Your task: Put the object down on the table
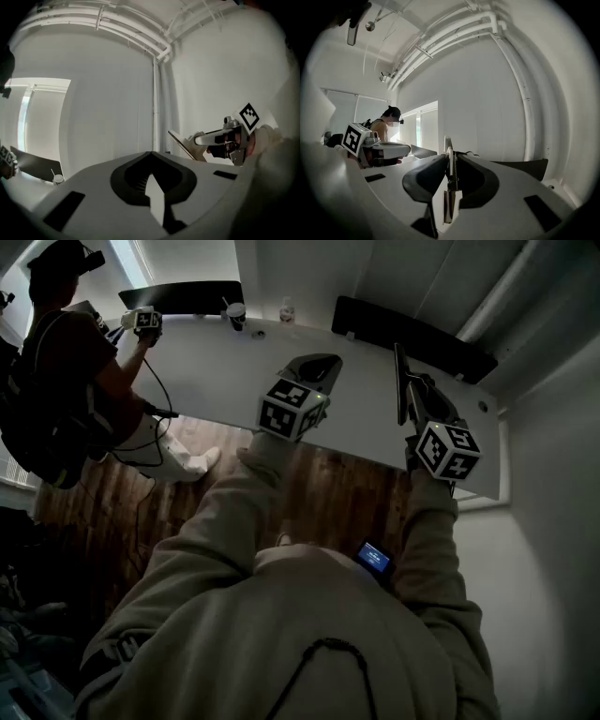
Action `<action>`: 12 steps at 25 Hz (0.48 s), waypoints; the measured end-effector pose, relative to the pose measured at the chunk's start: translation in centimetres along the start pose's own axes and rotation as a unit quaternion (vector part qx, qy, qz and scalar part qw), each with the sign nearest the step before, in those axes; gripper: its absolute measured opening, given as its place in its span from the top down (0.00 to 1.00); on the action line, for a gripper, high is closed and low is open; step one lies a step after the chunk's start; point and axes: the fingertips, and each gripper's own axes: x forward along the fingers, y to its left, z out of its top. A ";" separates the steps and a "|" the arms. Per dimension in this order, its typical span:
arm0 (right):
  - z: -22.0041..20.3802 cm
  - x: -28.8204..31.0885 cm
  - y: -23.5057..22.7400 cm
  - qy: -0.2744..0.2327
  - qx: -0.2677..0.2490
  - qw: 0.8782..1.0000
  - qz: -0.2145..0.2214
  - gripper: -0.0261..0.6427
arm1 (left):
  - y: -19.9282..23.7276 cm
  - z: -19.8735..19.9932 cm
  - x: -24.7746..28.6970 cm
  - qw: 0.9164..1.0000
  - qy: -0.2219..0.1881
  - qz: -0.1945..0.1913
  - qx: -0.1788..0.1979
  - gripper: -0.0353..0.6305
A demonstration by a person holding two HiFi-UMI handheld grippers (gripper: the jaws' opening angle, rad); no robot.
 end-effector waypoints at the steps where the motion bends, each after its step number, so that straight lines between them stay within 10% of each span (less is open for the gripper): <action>1: -0.2 0.1 0.0 -0.001 0.004 1.000 -0.001 0.82 | 0.3 0.1 -0.1 1.000 -0.001 -0.001 -0.001 0.94; 12: -0.5 -0.5 -0.1 -0.010 0.019 1.000 -0.007 0.82 | -1.1 1.0 0.0 1.000 -0.019 -0.016 0.014 0.94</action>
